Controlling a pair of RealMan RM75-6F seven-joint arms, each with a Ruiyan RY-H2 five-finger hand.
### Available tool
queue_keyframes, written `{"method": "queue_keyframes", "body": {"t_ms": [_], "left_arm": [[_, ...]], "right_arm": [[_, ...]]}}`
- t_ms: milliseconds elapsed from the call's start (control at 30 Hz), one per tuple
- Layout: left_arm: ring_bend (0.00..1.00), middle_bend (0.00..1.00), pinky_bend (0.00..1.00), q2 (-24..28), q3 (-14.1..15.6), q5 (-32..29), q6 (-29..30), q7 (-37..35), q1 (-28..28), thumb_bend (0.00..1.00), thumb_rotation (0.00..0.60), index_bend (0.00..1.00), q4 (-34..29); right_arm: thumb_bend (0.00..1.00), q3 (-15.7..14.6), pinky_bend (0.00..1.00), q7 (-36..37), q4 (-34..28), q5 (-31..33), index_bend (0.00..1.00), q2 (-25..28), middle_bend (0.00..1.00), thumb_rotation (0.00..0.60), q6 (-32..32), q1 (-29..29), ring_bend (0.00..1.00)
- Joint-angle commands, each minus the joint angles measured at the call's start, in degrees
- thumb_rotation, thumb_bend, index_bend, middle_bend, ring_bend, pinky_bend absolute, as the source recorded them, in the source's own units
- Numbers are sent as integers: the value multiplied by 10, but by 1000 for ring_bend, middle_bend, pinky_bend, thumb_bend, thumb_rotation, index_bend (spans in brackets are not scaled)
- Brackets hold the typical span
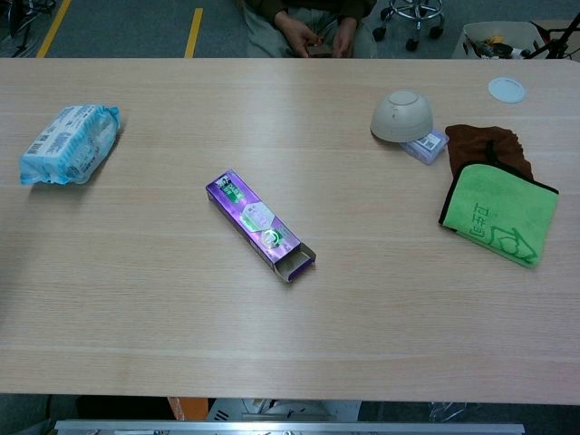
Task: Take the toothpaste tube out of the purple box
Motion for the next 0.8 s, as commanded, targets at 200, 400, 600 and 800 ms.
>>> {"method": "queue_keyframes", "body": {"t_ms": [200, 400, 600, 800], "left_arm": [[155, 191, 152, 3, 3, 6, 0, -9, -1, 136, 600, 112, 0], [155, 192, 152, 7, 2, 11, 2, -13, -4, 136, 600, 112, -1], [155, 193, 152, 10, 4, 24, -7, -14, -14, 136, 600, 113, -3], [155, 193, 152, 15, 3, 52, -28, -12, -42, 136, 600, 113, -9]], "right_arm": [[200, 1, 416, 1, -1, -1, 415, 1, 424, 600, 0, 0, 410], [200, 1, 416, 0, -2, -3, 415, 2, 424, 600, 2, 0, 410], [200, 2, 416, 0, -2, -2, 415, 2, 424, 600, 2, 0, 410], [200, 3, 416, -1, -2, 1, 415, 3, 424, 600, -3, 3, 410]]}}
